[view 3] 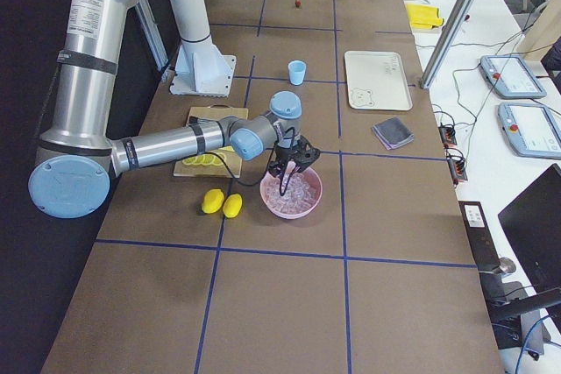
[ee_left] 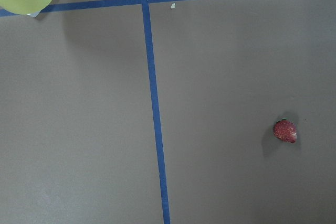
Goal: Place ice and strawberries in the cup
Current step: 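Lower the right gripper into the bowl and grasp an ice cube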
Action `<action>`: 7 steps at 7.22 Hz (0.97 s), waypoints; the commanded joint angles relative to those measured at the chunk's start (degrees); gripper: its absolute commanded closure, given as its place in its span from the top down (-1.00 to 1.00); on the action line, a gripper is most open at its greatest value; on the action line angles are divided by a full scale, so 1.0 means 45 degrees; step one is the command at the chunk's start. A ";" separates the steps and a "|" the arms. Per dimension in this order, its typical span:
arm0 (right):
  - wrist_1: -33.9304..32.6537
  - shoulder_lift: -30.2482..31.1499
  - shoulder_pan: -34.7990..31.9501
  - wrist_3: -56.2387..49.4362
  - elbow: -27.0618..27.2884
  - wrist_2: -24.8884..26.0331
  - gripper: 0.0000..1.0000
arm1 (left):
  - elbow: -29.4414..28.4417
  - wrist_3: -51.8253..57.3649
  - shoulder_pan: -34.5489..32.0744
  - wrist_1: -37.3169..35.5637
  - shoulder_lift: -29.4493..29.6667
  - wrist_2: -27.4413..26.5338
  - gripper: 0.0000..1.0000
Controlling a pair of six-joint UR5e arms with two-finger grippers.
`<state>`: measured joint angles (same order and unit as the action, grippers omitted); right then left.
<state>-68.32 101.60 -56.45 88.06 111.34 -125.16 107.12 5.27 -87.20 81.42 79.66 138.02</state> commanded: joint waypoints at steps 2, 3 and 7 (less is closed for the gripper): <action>0.0027 0.0038 0.0220 -0.0096 -0.0173 0.0001 0.58 | 0.0022 0.0000 0.0003 0.0011 -0.0006 0.0012 1.00; 0.0046 0.0038 0.0220 -0.0096 -0.0308 0.0001 0.54 | 0.0023 0.0000 0.0003 0.0011 -0.0006 0.0012 1.00; 0.0046 0.0019 0.0220 -0.0096 -0.0524 0.0197 0.09 | 0.0139 -0.0019 -0.0016 0.0011 0.0013 0.0012 1.00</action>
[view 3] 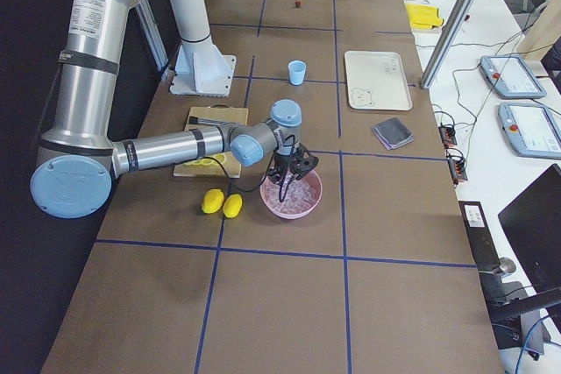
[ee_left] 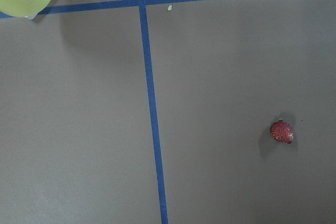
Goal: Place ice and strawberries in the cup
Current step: 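Lower the right gripper into the bowl and grasp an ice cube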
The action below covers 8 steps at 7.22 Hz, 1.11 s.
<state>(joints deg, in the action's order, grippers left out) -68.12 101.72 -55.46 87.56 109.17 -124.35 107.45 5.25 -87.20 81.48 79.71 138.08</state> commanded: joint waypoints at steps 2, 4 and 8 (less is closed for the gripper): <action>0.0000 0.0032 -0.0018 0.0015 -0.0023 -0.0002 -0.51 | 0.0068 -0.0015 -0.0017 0.0000 0.0001 0.0000 1.00; 0.0000 0.0013 -0.0019 -0.0005 0.0055 -0.0002 -0.97 | 0.0068 -0.0015 -0.0017 0.0000 -0.0018 0.0000 1.00; -0.1669 -0.0412 -0.0292 0.0171 0.2606 -0.0237 -1.00 | 0.0068 -0.0015 -0.0017 0.0000 -0.0018 0.0000 1.00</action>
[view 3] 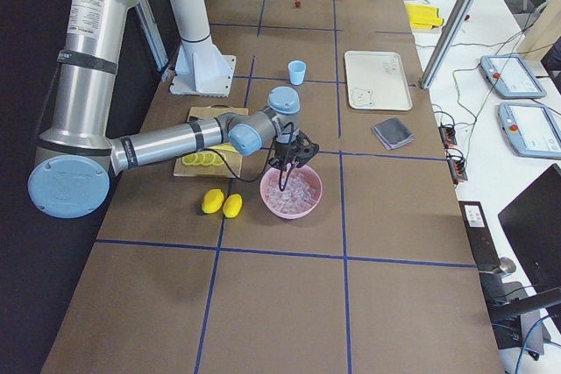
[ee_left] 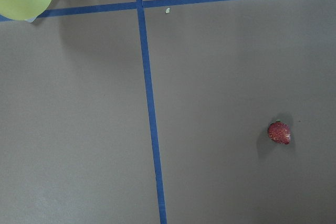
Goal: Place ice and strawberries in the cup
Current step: 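Lift the ice cube and carry it over the blue cup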
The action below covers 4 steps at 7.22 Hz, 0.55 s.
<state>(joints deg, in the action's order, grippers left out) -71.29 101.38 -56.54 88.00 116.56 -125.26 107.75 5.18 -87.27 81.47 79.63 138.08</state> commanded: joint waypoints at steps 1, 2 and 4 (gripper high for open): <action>-0.2365 -0.1869 -0.0033 0.0131 0.1417 -0.0036 -1.00 | 0.0000 0.0000 0.0000 0.0000 -0.0001 0.0000 1.00; -0.3984 -0.3663 0.0818 0.0712 0.1808 0.0003 -1.00 | 0.0019 0.0000 0.0000 0.0000 -0.0001 0.0000 1.00; -0.4781 -0.6093 0.2730 0.0971 0.1696 0.0469 -1.00 | 0.0058 0.0000 0.0019 0.0000 0.0019 0.0058 1.00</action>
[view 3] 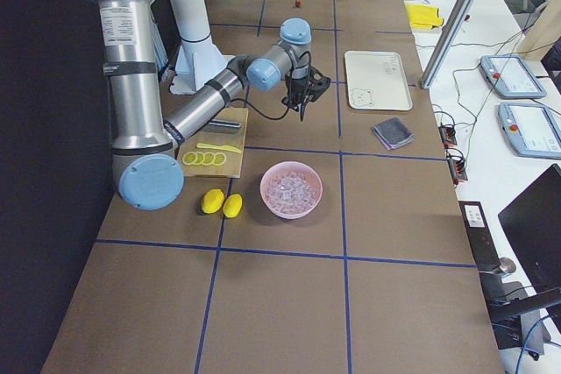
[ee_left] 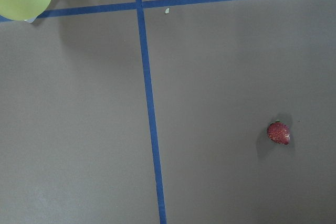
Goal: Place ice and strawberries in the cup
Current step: 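Lift the ice cube and carry it over the blue cup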
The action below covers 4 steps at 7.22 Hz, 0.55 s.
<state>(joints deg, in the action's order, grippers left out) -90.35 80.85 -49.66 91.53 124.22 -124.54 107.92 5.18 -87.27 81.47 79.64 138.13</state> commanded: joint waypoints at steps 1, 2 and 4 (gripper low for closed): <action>-0.0567 -0.2856 0.1984 0.0188 -0.0664 0.0835 -1.00 | 0.0003 0.0000 0.0017 0.0000 -0.0003 0.0046 1.00; -0.0568 -0.3991 0.2436 0.0246 -0.1560 0.0957 -1.00 | 0.0022 0.0000 -0.0002 0.0000 -0.0003 0.0046 1.00; -0.0490 -0.5499 0.3412 0.1006 -0.2832 0.1521 -0.97 | 0.0042 0.0000 0.0017 0.0000 -0.0003 0.0065 1.00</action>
<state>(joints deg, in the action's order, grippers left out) -92.68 60.60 -37.20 94.51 115.18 -119.31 108.04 5.19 -87.24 81.48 79.63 138.36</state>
